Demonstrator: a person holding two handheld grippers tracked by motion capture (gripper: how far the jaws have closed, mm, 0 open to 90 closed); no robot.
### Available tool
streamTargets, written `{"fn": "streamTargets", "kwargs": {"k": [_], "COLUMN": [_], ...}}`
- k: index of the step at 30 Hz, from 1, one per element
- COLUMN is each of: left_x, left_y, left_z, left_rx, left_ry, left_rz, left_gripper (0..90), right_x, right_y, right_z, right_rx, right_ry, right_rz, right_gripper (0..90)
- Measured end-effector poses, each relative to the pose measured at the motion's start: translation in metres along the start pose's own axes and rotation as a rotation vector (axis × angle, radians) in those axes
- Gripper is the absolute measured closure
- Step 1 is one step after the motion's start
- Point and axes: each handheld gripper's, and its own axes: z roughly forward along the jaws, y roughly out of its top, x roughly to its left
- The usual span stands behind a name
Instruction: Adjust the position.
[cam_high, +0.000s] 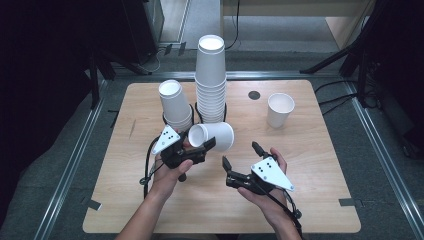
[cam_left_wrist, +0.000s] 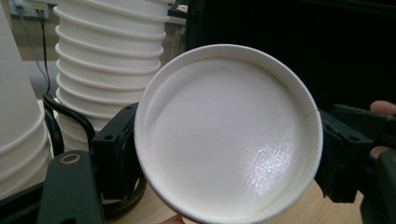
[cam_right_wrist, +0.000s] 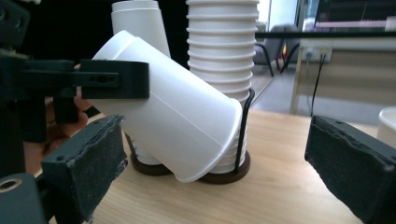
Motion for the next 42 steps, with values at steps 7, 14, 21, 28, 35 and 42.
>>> {"fn": "streamTargets", "kwargs": {"k": [7,14,21,28,35,42], "left_x": [-0.001,-0.002,-0.004,-0.004,-0.005,-0.006], "left_y": [-0.001,-0.002,-0.003,-0.003,-0.004,-0.004], "left_z": [0.001,0.001,0.001,0.001,0.001,0.002], "left_rx": [-0.003,-0.015,-0.021,-0.037,-0.047,-0.047], "left_ry": [-0.003,-0.015,-0.009,-0.015,-0.018,-0.019], "left_rz": [0.003,-0.001,0.012,0.001,-0.004,-0.001], "left_gripper": [22.5,22.5,22.5,22.5,22.5,22.4], "right_x": [-0.003,-0.001,0.001,-0.002,-0.006,-0.011], "right_y": [-0.002,-0.002,-0.002,-0.002,-0.001,-0.002], "right_z": [0.001,0.002,0.005,0.008,0.009,0.012], "right_rx": [0.01,0.024,0.037,0.046,0.055,0.065], "right_ry": [-0.01,-0.013,-0.015,0.001,0.031,0.04], "right_rz": [0.091,0.203,0.325,0.445,0.61,0.771], "right_gripper": [4.7,3.2,2.0,1.1,0.1,0.0]}}
